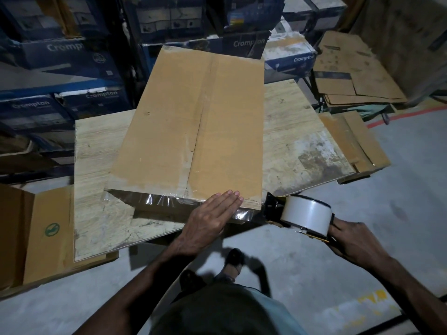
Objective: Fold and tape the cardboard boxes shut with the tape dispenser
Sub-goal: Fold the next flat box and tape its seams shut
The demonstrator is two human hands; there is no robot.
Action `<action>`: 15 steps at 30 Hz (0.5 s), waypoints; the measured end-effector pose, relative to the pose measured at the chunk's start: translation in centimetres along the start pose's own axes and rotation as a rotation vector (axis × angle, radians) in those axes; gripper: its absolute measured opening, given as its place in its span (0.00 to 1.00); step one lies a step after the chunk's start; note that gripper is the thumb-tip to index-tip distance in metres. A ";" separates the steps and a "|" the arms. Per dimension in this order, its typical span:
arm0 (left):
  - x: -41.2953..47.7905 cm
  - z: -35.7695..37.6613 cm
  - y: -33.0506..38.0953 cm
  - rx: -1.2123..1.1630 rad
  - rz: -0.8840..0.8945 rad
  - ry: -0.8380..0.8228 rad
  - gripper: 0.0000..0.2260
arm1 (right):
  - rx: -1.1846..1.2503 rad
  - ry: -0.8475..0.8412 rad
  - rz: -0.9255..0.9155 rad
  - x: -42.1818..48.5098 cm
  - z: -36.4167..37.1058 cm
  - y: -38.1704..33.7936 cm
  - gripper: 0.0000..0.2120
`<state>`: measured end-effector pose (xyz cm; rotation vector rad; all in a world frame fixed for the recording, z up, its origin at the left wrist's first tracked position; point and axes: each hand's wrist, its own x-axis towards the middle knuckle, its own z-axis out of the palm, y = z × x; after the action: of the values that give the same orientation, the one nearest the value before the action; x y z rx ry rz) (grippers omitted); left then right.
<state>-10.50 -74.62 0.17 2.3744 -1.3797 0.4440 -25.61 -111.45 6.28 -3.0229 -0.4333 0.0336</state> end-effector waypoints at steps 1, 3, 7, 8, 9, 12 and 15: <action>-0.1 0.1 0.0 -0.001 -0.005 -0.007 0.27 | 0.036 -0.030 0.039 -0.3 1.2 0.1 0.33; -0.1 0.2 0.1 0.011 -0.011 -0.021 0.26 | 0.073 -0.002 -0.001 -0.4 3.0 -0.1 0.24; 0.3 0.6 0.9 0.092 -0.058 -0.038 0.23 | 0.122 0.105 -0.091 1.1 5.3 -0.5 0.16; 0.4 0.7 1.2 0.108 -0.080 -0.038 0.23 | 0.120 0.111 -0.099 1.6 5.6 -0.3 0.17; 0.4 0.9 1.4 0.116 -0.096 -0.032 0.23 | 0.119 0.125 -0.119 2.0 5.8 -0.1 0.17; 0.3 1.3 1.6 0.085 -0.115 0.009 0.27 | 0.123 0.153 -0.177 3.1 5.6 1.0 0.17; 0.2 1.8 1.5 0.050 -0.123 0.078 0.27 | 0.131 0.124 -0.220 3.2 5.5 1.5 0.11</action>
<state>-11.53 -76.24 -1.13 2.4382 -1.1944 0.5371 -22.26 -111.55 0.63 -2.8125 -0.7178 -0.1337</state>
